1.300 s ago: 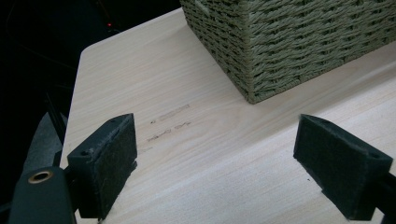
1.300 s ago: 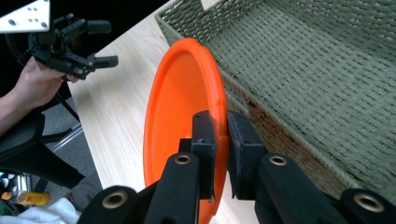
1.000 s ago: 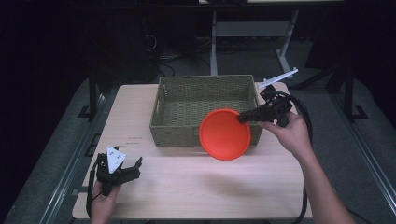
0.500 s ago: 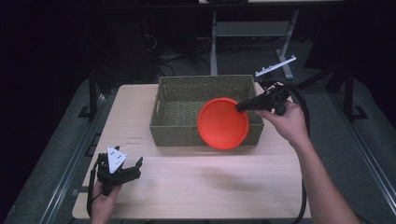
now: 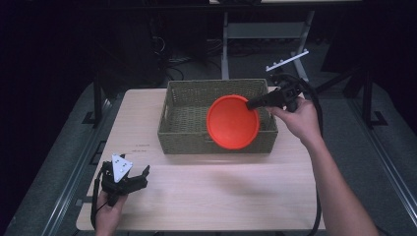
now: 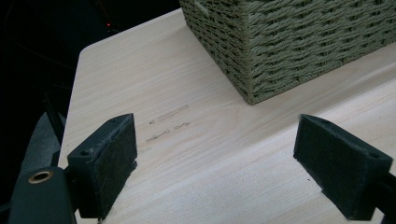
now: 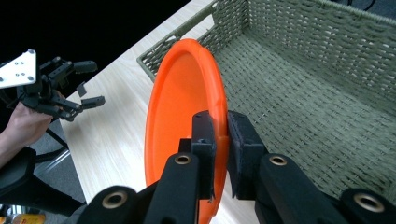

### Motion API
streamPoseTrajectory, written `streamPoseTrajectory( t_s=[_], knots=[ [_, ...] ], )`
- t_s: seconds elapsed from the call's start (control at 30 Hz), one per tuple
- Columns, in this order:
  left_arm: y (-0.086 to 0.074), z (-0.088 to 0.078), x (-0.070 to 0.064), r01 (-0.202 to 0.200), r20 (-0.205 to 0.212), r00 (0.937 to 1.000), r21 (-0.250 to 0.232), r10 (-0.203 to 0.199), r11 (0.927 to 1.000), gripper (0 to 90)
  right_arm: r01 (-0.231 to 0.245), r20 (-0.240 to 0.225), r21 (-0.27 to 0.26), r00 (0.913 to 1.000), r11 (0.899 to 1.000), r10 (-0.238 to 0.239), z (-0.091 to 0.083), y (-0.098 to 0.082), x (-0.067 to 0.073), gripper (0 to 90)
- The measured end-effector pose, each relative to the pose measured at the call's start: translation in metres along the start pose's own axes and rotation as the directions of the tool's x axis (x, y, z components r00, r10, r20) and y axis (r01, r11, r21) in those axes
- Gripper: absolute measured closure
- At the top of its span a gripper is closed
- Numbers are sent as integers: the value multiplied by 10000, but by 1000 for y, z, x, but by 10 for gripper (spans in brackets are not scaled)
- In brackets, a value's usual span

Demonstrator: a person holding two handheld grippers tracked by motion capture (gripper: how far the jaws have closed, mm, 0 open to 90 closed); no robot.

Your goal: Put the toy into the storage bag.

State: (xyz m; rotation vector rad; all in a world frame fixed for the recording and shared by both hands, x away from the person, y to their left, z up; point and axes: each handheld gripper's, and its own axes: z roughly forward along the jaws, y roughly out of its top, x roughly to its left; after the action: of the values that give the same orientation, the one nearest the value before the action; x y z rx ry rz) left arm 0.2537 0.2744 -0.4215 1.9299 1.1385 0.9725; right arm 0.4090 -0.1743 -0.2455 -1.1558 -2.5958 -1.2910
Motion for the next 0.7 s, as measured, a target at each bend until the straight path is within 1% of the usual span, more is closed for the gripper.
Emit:
streamPoseTrajectory(
  t_s=[0.13,0.27,0.37,0.67,0.7],
  knots=[
    [0,0,1,7,-18,10000,-3,-7,10000,129,21,66,-25,10000,10000,-21,0,5,-2,817],
    [0,-1,2,104,-59,9999,-32,-104,9999,129,-107,134,-102,9999,9999,108,0,10,-5,818],
    [0,-1,2,81,-55,10000,-16,-81,10000,129,-165,184,-159,9997,9997,168,2,13,-7,817],
    [0,0,2,41,15,10000,11,-41,10000,129,-438,257,-277,9987,9987,445,7,21,-17,818],
    [0,0,1,106,7,9999,-31,-106,9999,129,-467,256,-315,9985,9984,475,8,22,-19,817]
  ],
)
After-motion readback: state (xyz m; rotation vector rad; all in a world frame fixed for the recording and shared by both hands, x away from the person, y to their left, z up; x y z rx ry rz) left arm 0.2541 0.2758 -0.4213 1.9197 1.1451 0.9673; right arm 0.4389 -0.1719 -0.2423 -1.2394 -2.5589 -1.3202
